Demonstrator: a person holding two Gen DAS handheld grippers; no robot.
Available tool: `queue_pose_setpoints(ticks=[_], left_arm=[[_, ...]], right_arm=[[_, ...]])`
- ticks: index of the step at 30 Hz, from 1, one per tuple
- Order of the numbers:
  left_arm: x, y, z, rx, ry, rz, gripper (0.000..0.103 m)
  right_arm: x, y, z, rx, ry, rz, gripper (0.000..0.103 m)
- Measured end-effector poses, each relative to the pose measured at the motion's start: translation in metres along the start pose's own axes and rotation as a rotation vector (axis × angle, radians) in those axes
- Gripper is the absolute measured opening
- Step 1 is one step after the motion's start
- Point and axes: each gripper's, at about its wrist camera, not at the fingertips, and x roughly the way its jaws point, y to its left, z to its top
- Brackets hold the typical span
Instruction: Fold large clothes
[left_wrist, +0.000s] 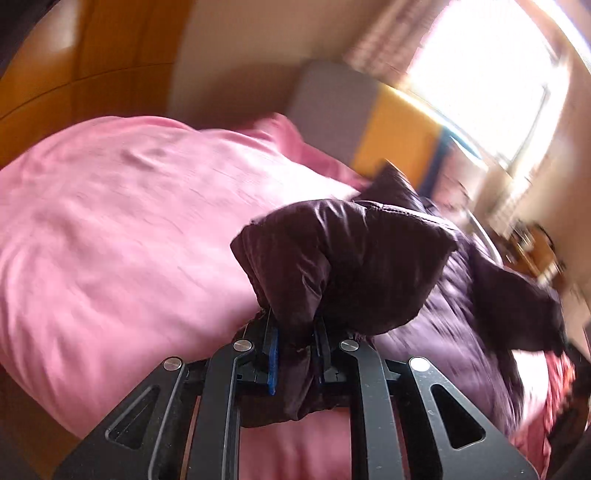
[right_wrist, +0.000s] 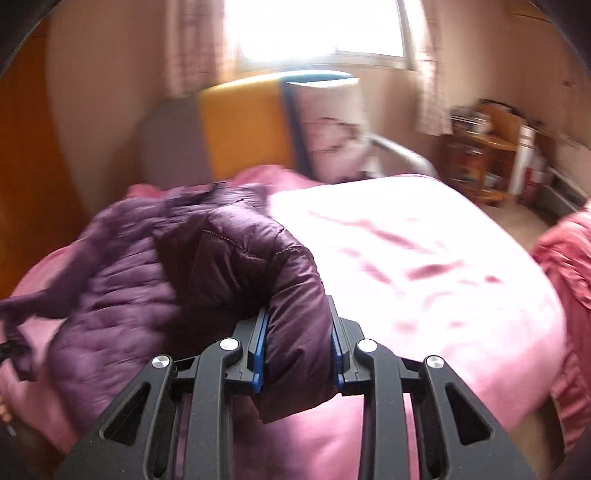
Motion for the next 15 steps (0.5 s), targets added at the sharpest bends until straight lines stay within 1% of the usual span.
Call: queue_pose_setpoints(ticks=[1,5,6,8,9,10,11,12,13,14,15], left_arm=[[0.005,0.007,0.009,-0.014,-0.006,0.020,0.011],[0.030,0.038,0.047,-0.067,-0.001,0.117,0.011],[0.038,0.048,0.058,-0.087,0.001,0.156,0.011],[0.050,0.065,0.076,-0.122,0.006,0.194,0.011],[0.057,0.073,0.086,-0.135,0.006,0.230,0.011],[0.062,0.080,0.093,-0.151,0.011,0.247,0.011],[0.064,0.085,0.097,-0.164,0.019,0.243,0.011],[0.067,0.092,0.103,-0.185,0.026,0.245,0.017],[0.065,0.096,0.106,-0.196,0.024,0.252,0.024],[0.059,0.101,0.107,-0.211,0.013,0.262,0.046],[0.051,0.102,0.105,-0.219,-0.010,0.266,0.075]], right_arm=[[0.009,-0.019,0.005,0.039,0.011,-0.041,0.025],[0.039,-0.087,0.016,0.190,0.066,-0.180,0.025],[0.045,-0.097,0.017,0.214,0.078,-0.199,0.025],[0.051,-0.116,0.019,0.243,0.103,-0.242,0.025],[0.056,-0.123,0.020,0.247,0.114,-0.261,0.026],[0.057,-0.127,0.022,0.248,0.116,-0.277,0.035],[0.056,-0.125,0.023,0.247,0.110,-0.288,0.043],[0.048,-0.126,0.022,0.246,0.091,-0.298,0.068],[0.040,-0.125,0.022,0.244,0.066,-0.303,0.087],[0.029,-0.122,0.020,0.233,0.040,-0.309,0.089],[0.025,-0.115,0.022,0.215,0.031,-0.307,0.090]])
